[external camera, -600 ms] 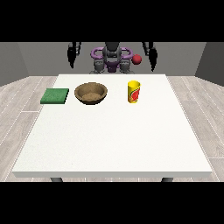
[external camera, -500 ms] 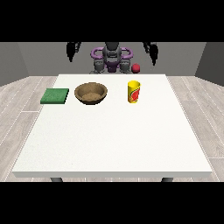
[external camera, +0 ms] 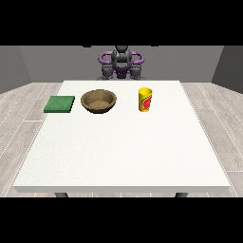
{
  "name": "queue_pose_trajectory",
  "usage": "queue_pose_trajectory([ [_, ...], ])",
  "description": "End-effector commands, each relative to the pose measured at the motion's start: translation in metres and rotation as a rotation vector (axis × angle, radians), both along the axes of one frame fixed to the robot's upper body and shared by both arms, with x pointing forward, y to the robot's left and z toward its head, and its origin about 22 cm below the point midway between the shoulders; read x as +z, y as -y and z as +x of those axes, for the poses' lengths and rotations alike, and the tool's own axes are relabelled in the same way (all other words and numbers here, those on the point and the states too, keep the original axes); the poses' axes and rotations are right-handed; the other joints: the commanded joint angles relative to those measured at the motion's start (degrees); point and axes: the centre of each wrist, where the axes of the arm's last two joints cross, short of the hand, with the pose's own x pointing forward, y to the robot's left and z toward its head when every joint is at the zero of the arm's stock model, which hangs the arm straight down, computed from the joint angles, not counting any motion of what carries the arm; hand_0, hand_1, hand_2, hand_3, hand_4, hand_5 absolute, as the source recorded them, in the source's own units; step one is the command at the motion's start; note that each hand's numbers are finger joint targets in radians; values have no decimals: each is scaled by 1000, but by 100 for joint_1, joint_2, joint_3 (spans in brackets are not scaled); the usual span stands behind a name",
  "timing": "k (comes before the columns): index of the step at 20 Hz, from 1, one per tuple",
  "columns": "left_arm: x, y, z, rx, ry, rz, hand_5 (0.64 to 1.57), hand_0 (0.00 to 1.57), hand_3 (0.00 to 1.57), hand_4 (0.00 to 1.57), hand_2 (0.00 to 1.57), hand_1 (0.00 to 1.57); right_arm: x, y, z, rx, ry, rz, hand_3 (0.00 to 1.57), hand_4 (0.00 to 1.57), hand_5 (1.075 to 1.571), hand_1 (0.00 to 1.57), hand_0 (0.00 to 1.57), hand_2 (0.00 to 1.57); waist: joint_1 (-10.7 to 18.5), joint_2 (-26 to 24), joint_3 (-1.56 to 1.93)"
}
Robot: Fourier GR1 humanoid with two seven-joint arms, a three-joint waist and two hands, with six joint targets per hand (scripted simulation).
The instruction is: Pick the cup and pour the ball into the bowl, then pick the bowl and place it on the pad
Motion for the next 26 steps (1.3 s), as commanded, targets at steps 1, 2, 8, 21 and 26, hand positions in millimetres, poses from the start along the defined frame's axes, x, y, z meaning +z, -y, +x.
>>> queue_pose_trajectory([
  [1,22,8,-3,-32,-93,-139,1550,0,0,0,0,0,7,-48,-15,5,-123,79,0,724,1570,0,0,0,152,-572,7],
  [2,14,15,-9,-30,-137,-124,1546,0,0,0,0,0,-5,-64,-26,3,-179,61,0,675,1569,0,0,0,141,-579,8],
  [8,52,8,1,-53,49,-86,1520,0,0,0,0,0,54,-107,-9,60,5,-5,0,356,1569,0,0,0,-174,666,8],
  [21,106,-3,76,94,511,129,1456,0,0,0,0,0,97,-70,29,149,367,-5,0,0,1569,0,0,0,-1036,3533,13],
  [26,37,-42,76,138,481,139,1435,0,0,0,0,0,107,-51,18,150,456,-1,0,0,1569,0,0,0,-1145,3842,9],
])
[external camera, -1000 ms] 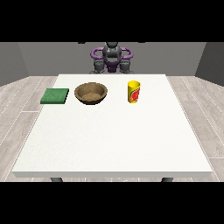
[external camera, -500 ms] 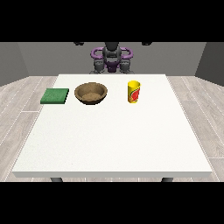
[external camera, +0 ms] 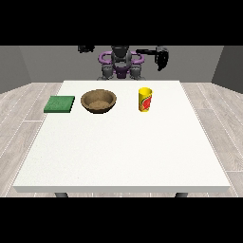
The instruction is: Pick the cup and pour the ball into the bowl, then pick the bowl and place it on the pad
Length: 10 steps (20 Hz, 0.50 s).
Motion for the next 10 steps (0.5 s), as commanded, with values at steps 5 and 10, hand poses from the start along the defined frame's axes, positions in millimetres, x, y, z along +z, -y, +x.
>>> queue_pose_trajectory([
  [5,-93,-17,-1,36,-27,1,1399,0,0,0,0,0,6,11,-6,-39,24,4,0,0,1567,0,0,0,36,145,-2],
  [10,-117,-22,10,20,-88,2,1409,0,0,0,0,0,19,37,1,-41,-20,3,0,0,1569,0,0,0,24,-87,-1],
])
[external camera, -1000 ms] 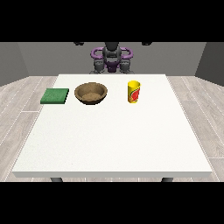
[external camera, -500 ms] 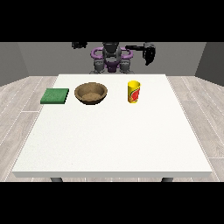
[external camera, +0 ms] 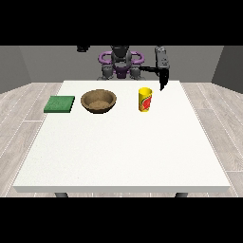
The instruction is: Pick the cup and pour the ball into the bowl, then pick the bowl and place it on the pad
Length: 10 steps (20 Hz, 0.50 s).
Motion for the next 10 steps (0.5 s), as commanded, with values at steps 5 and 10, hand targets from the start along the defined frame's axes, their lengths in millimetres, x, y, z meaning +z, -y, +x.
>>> queue_pose_trajectory([
  [5,-51,-27,-5,32,-25,-11,1444,0,0,0,0,0,3,44,-6,2,5,7,0,0,1568,0,0,0,-185,51,1],
  [10,-64,-2,12,27,-37,-20,1427,0,0,0,0,0,0,37,-10,-12,21,31,0,0,1565,0,0,0,-205,100,-1],
])
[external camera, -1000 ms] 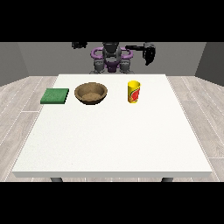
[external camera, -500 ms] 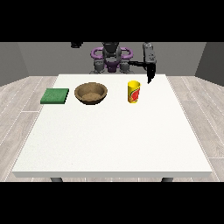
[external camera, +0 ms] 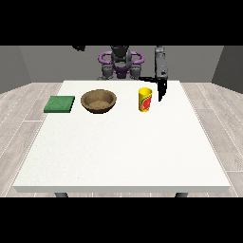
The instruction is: Pick the cup and pour the ball into the bowl, then pick the bowl and place it on the pad
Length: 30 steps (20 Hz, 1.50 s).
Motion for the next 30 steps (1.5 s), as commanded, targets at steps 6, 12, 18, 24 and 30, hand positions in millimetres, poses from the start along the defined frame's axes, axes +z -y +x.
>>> queue_pose_trajectory([
  [6,-10,-2,20,47,20,-3,1429,0,0,0,0,0,23,32,-10,33,56,-9,0,0,1567,0,0,0,-350,325,-1],
  [12,-14,-28,21,136,92,-12,1409,0,0,0,0,0,40,40,-33,38,159,-19,0,0,1567,0,0,0,-651,820,-5],
  [18,-35,-27,3,255,111,267,1487,1322,1571,1025,1571,1322,36,49,-39,67,147,-12,0,0,1560,0,0,0,-866,717,0],
  [24,-30,-3,16,210,86,332,1478,1335,1571,1053,1571,1335,36,87,-19,0,73,1,0,105,1559,0,0,0,-498,324,3],
  [30,-9,23,36,228,14,526,1499,1360,1571,1119,1571,1360,12,97,-10,-13,-47,27,0,189,1558,0,0,0,-401,-472,7],
])
